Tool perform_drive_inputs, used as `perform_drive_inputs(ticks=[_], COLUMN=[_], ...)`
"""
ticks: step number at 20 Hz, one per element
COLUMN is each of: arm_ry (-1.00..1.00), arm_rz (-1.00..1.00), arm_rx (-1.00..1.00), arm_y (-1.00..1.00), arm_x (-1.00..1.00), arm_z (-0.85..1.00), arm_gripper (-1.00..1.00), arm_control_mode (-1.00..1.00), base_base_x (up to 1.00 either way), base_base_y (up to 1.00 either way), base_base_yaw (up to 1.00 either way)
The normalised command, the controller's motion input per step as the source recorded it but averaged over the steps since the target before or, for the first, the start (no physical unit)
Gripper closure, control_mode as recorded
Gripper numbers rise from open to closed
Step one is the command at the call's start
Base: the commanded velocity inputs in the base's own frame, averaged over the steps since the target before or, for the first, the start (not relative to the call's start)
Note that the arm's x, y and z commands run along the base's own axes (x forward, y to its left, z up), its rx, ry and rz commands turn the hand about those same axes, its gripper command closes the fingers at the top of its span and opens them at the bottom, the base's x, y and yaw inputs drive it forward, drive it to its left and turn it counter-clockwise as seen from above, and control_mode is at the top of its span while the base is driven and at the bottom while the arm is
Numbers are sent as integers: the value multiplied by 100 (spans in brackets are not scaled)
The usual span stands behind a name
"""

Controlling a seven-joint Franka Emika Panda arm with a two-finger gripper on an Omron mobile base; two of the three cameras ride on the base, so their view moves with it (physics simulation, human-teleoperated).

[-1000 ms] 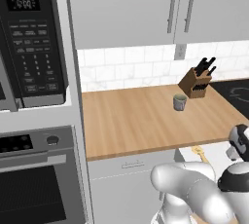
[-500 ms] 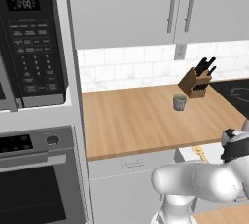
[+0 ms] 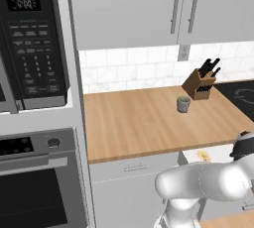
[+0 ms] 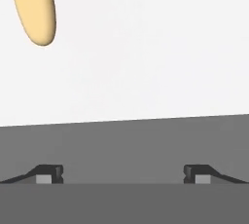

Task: Pick the pizza cutter from the drawer and place it on the counter.

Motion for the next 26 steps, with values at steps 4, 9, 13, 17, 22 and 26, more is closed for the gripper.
perform_drive_inputs(ticks=[4,9,13,17,22,26], arm_ry=[8,19,24,6,-4,-10], arm_rz=[1,0,0,4,0,0], arm_rx=[0,-4,-4,-1,0,0], arm_y=[0,11,13,1,5,18], arm_x=[-58,-72,-57,-11,39,67], arm_z=[0,-7,-8,-7,33,30], arm_gripper=[-100,-100,-100,-100,-100,-100], arm_control_mode=[-100,-100,-100,-100,-100,-100], base_base_x=[0,0,0,0,0,0], base_base_y=[0,0,0,0,0,0], base_base_yaw=[0,0,0,0,0,0])
